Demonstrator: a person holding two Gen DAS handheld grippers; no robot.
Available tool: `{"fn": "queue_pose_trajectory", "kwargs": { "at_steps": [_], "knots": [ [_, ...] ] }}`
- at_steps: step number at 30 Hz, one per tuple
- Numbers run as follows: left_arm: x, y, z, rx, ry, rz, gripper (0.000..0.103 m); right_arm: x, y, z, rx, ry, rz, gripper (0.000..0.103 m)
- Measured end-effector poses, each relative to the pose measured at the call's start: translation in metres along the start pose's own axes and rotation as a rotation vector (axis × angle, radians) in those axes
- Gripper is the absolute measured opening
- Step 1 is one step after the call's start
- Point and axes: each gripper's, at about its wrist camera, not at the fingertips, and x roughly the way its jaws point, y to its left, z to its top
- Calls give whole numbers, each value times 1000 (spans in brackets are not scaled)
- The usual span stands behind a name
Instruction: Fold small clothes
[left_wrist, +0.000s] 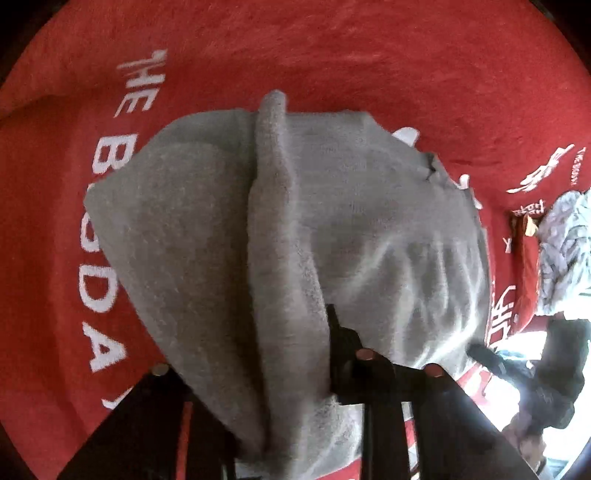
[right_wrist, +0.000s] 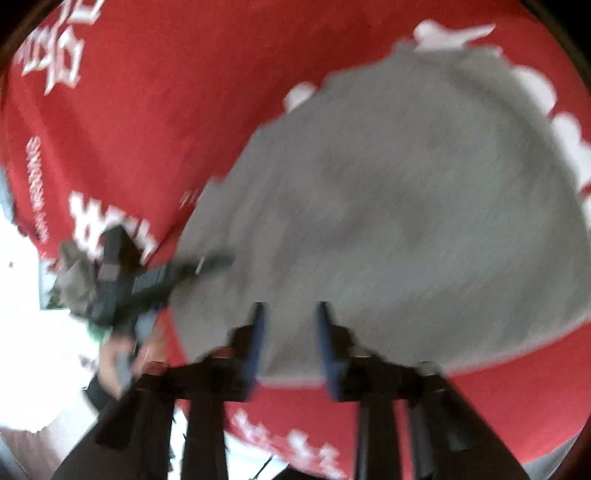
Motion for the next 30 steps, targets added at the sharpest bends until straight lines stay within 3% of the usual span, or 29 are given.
{"fn": "queue_pose_trajectory", "kwargs": {
  "at_steps": [2,5,11,15,20,22,25,26,27,30],
  "knots": [
    [-7,-8,-2,14,-29,27,26,9,-2,14,-26,-2,-38,6],
    [-25,-24,-5,17,-82,13,26,42,-16,19,-57,96,-93,5],
    [-46,-100,8,86,-148,-46,25,39,-27,20,-48,105,-2,2],
    [-38,-172,20,163,-159,-100,25,8,-50,26,2,83,61,3],
    [12,-269,21,311,-133,-116,25,-52,-98,41,80,-32,108,4],
    [44,-294,19,362,-110,-62,26,-65,-122,47,122,-55,139,7],
    [93,-305,14,386,-34,65,28,-62,-152,49,194,-32,193,7],
    [99,-306,12,379,-20,77,29,-58,-160,49,222,-16,212,7],
    [100,-307,11,370,-22,82,36,-52,-167,49,251,1,233,9],
    [80,-311,5,390,-91,122,76,-44,-177,47,291,17,284,10]
  ]
}}
